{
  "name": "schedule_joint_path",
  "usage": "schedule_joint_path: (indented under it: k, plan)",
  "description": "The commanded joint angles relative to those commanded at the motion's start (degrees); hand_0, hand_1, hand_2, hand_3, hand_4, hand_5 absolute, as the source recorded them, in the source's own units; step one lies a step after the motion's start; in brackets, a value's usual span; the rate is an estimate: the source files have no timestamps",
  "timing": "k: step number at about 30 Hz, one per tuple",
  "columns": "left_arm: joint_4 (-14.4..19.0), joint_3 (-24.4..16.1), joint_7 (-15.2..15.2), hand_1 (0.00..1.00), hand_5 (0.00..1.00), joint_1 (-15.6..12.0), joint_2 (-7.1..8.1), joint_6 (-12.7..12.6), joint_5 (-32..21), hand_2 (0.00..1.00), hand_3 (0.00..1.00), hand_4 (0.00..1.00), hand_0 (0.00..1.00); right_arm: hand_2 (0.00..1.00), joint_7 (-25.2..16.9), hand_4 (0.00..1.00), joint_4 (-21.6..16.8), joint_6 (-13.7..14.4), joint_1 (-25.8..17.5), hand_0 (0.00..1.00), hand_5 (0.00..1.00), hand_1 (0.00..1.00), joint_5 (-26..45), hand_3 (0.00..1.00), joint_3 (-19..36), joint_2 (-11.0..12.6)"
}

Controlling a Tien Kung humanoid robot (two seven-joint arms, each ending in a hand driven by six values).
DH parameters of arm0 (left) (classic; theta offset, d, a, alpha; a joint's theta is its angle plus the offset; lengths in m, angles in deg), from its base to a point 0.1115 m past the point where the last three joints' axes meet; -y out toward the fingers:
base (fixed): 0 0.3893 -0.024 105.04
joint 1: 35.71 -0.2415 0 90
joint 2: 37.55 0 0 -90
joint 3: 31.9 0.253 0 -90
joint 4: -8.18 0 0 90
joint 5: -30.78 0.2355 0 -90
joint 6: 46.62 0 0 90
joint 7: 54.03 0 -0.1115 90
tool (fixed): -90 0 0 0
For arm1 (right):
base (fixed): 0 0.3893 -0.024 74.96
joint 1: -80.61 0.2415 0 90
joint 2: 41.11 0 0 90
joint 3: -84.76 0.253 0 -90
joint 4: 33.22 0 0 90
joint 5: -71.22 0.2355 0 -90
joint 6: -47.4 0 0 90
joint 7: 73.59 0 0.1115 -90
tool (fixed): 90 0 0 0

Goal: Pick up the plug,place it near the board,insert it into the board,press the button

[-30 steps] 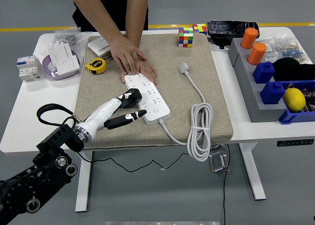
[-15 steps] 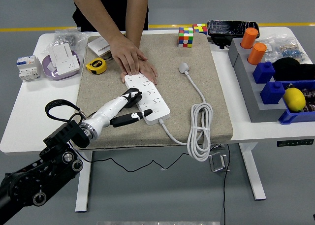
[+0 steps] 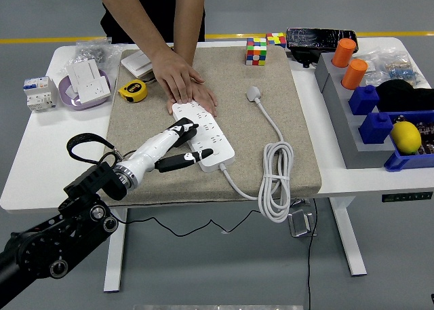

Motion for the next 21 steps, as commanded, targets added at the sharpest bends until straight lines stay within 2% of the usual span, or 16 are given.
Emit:
schedule_joint_path:
  k: [9, 21]
  plan:
    - [-1.8, 3.3, 0.09, 0.998, 0.998, 3.37, -0.19, 0.29, -0.26, 0.998, 0.984, 0.998, 0.998, 0.888, -0.01, 0.998, 0.03, 0.04, 0.15, 0.998, 0.998, 0.955, 0.1, 0.924, -0.29, 0.11]
    - [-4.89, 6.04, 0.32, 0.998, 0.998, 6.37, -0.78, 0.56, 0.37, 0.998, 0.981, 0.998, 0.998, 0.887, 0.04, 0.998, 0.05, 0.03, -0.11, 0.998, 0.998, 0.955, 0.08, 0.924, -0.72, 0.25]
